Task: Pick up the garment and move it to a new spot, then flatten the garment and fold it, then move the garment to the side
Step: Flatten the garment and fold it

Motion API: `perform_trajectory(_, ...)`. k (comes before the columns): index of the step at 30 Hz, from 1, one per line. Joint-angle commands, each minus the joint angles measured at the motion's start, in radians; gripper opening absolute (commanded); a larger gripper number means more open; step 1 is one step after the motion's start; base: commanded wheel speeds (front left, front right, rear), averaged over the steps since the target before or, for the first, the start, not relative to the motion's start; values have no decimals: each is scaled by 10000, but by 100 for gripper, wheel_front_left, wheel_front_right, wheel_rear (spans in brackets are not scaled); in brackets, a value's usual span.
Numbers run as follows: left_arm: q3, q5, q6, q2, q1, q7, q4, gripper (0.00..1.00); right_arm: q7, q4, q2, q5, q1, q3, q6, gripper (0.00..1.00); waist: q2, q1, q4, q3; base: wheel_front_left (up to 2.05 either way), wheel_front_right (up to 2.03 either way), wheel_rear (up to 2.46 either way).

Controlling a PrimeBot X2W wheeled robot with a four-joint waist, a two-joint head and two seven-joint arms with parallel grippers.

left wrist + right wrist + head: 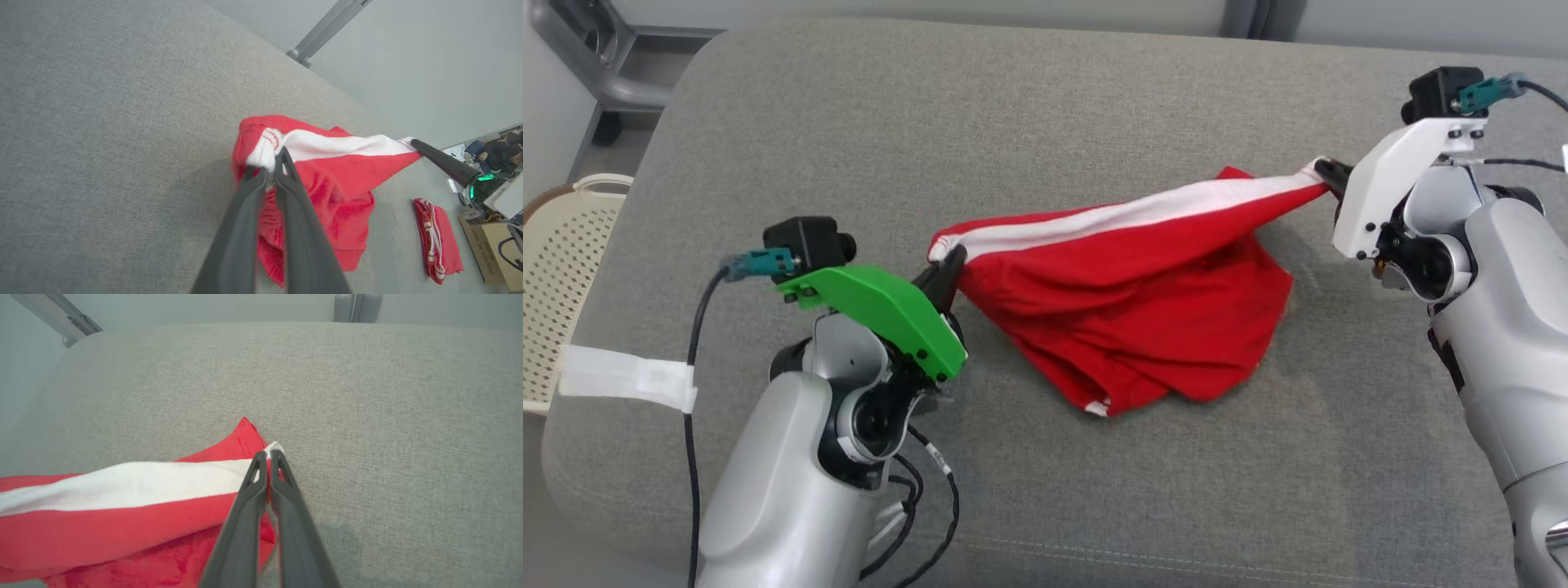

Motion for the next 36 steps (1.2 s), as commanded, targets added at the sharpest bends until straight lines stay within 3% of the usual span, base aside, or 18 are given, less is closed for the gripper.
perform_trajectory(1,133,-100,-92,13,-297,-181,-89,0,-208,-205,-56,126,-133,-61,-11,0,0,0,-191,-223,0,0,0)
perform_trajectory(13,289,-313,-385,66,-2123,9,-24,0,-939,-2364,-41,1038,-551,-506,-7,0,0,0,-1276,-781,0,0,0)
perform_trajectory(19,678,-1566,-249,-28,-3259,595,290,0,-863,-3035,528,1209,-1233,-1189,-7,0,0,0,-1928,-383,0,0,0)
perform_trajectory(23,1011,-1993,-158,-33,-4211,427,714,0,-1177,-2659,1206,950,-2109,-1766,-5,0,0,0,-2277,102,0,0,0)
perform_trajectory(29,1280,-1493,-189,-22,-5963,-857,1571,0,-2239,-1602,1894,647,-3906,-2459,-5,0,0,0,-2701,1103,0,0,0)
perform_trajectory(36,1040,-440,-589,-6,-7755,-2449,2339,0,-3622,-309,2038,-19,-5809,-2460,-5,0,0,0,-2959,2418,0,0,0)
